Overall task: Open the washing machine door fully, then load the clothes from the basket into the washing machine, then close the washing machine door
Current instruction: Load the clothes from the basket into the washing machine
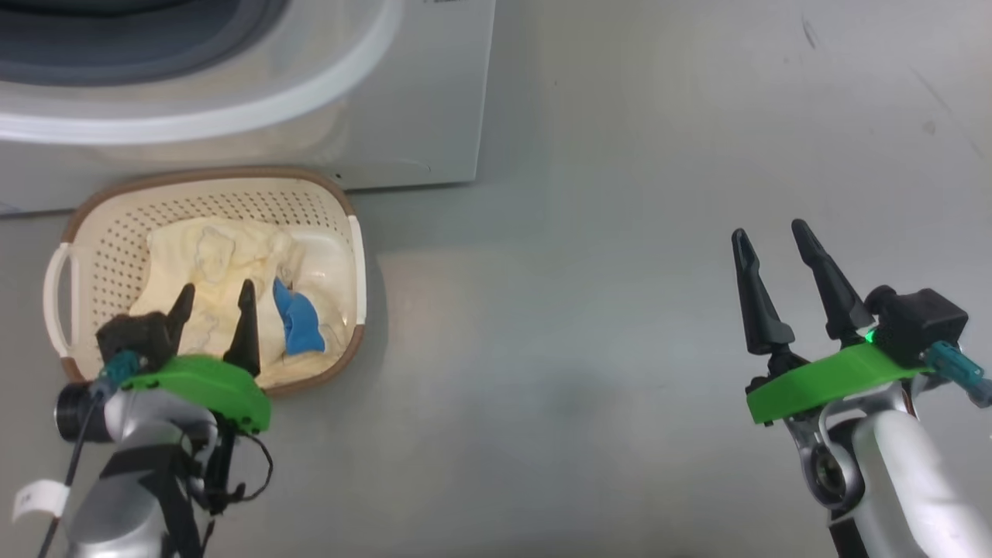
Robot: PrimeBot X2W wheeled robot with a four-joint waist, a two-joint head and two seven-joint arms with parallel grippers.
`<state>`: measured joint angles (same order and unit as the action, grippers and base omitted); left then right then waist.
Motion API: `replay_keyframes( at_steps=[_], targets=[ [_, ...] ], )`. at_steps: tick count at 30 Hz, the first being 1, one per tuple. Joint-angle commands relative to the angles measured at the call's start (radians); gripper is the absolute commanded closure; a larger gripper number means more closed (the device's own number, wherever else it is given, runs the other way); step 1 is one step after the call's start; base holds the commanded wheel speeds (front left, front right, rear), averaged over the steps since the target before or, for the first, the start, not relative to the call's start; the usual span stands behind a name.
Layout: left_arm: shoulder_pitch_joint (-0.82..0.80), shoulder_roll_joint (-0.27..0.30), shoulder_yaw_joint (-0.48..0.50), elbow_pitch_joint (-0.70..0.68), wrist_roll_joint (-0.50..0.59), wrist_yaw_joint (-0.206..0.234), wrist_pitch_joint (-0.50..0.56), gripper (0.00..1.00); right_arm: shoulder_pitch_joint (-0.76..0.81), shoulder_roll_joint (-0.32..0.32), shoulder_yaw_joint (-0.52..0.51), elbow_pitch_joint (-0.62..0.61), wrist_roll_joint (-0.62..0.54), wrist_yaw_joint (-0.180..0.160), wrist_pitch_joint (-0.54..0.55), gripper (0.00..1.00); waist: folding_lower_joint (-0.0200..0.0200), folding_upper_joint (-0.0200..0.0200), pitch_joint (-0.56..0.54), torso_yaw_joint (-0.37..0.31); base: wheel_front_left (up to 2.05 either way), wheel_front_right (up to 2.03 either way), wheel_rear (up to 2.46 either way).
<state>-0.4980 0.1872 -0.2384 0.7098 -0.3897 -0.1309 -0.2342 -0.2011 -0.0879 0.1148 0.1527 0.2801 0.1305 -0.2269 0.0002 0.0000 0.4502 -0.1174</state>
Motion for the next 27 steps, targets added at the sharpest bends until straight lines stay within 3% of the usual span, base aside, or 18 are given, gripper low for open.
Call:
replay_keyframes(
  at_steps=[1, 17, 27],
  targets=[
    [-0.037, 0.045, 0.024, 0.000, -0.008, 0.000, 0.004, 0.00, -0.023, 0.000, 0.023, -0.034, -0.007, 0.000, -0.012, 0.00, -0.0002, 0.0000, 0.073, -0.022, 0.00, 0.00, 0.00],
    [-0.402, 0.154, -0.097, 0.354, -0.089, 0.000, 0.119, 0.00, -0.120, 0.030, 0.074, -0.019, 0.006, 0.000, -0.033, 0.00, -0.0002, 0.0000, 0.348, -0.121, 0.00, 0.00, 0.00],
    [-0.537, 0.179, -0.150, 0.459, -0.118, 0.000, 0.192, 0.00, -0.138, 0.037, 0.090, -0.037, 0.025, 0.000, -0.035, 0.00, -0.0002, 0.0000, 0.448, -0.166, 0.00, 0.00, 0.00]
  ],
)
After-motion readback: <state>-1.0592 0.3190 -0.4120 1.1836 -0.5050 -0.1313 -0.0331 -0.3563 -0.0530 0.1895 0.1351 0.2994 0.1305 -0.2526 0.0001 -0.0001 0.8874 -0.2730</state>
